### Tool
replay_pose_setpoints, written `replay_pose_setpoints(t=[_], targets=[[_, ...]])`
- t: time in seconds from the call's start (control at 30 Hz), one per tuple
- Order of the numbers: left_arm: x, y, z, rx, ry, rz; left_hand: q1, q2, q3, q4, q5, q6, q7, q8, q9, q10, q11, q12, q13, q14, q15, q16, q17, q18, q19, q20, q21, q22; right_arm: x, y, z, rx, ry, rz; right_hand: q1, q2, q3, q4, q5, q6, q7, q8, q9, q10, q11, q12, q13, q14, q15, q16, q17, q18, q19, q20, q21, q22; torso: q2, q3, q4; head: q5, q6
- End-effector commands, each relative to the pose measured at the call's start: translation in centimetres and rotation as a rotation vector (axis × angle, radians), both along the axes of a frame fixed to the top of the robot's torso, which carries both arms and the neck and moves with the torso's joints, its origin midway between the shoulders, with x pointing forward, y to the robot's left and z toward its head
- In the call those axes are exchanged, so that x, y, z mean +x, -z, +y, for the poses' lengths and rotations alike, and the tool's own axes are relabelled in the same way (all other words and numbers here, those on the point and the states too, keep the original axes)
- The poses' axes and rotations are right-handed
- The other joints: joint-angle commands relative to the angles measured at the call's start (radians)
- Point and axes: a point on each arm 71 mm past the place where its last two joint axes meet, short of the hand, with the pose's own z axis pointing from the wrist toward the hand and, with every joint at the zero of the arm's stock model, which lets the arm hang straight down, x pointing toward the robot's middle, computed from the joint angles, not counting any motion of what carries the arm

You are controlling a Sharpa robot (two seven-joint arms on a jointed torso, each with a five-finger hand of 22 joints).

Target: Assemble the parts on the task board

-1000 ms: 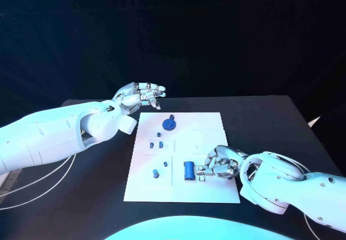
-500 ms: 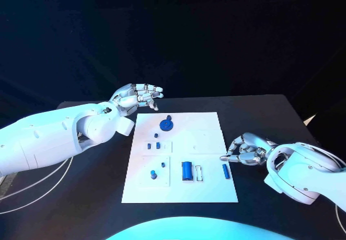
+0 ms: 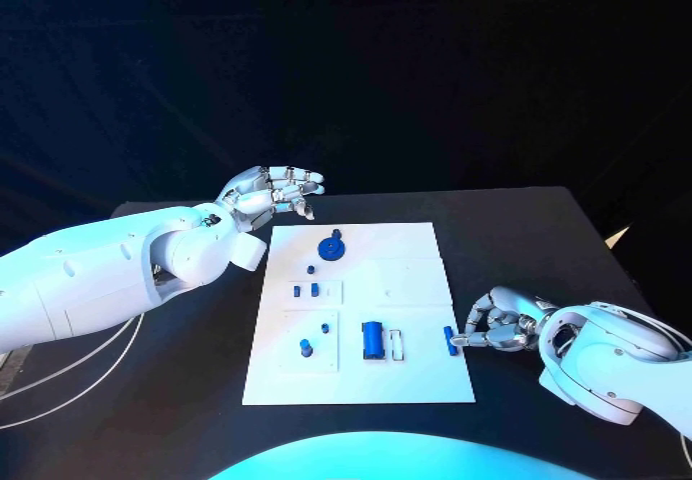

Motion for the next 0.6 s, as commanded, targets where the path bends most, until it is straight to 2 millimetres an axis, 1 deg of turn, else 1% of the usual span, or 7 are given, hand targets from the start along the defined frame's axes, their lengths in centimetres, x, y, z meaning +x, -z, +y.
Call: replay_pose_setpoints(t=[0.03, 0.37, 0.6], targets=[[-0.03, -0.13, -0.14, -0.012, 0.007, -0.005, 0.002, 0.006, 0.001, 0.003, -0.001, -0.006, 0.054, 0.003, -0.001, -0.006, 0.002, 0.006, -0.001, -0.007, -0.002, 0.006, -0.001, 0.014, 0.008, 0.0, -0.003, -0.001, -0.01, 0.14, 0.33, -0.023, -0.018, -0.02, 0.028, 0.016, 0.002, -0.001, 0.008, 0.01, -0.001, -0.006, -0.001, 0.006, -0.004, 0.004, 0.03, 0.074, -0.001, 0.004, 0.124, -0.006, 0.076, 0.004, 0.006, 0.242, 0.0, 0.0003, 0.0011, 0.001, -0.002], [-0.01, -0.1, -0.01, 0.001, 0.008, -0.009, 0.002, 0.006, 0.001, 0.003, -0.001, -0.006, 0.054, 0.003, -0.001, -0.006, 0.002, 0.006, -0.001, -0.007, -0.002, 0.006, -0.001, 0.014, 0.008, 0.0, -0.003, -0.001, -0.01, 0.27, 0.94, -0.014, -0.023, -0.029, 0.029, 0.017, 0.001, 0.002, 0.012, 0.018, -0.003, -0.005, -0.001, 0.007, -0.005, 0.005, 0.031, 0.074, -0.002, 0.005, 0.127, -0.007, 0.077, 0.003, 0.008, 0.243, 0.0, -0.0007, 0.0003, 0.002, -0.003], [0.02, -0.08, 0.04, 0.004, 0.009, -0.009, 0.002, 0.006, 0.001, 0.003, -0.001, -0.006, 0.054, 0.003, -0.001, -0.006, 0.002, 0.006, -0.001, -0.007, -0.002, 0.006, -0.001, 0.014, 0.008, 0.0, -0.003, -0.001, 0.03, 0.42, 1.19, -0.024, -0.032, -0.021, 0.033, 0.018, 0.001, 0.001, 0.013, 0.025, -0.006, -0.003, 0.0, 0.008, -0.007, 0.005, 0.032, 0.074, -0.004, 0.005, 0.127, -0.007, 0.077, 0.002, 0.009, 0.243, 0.0, -0.0001, 0.0003, 0.004, -0.003]])
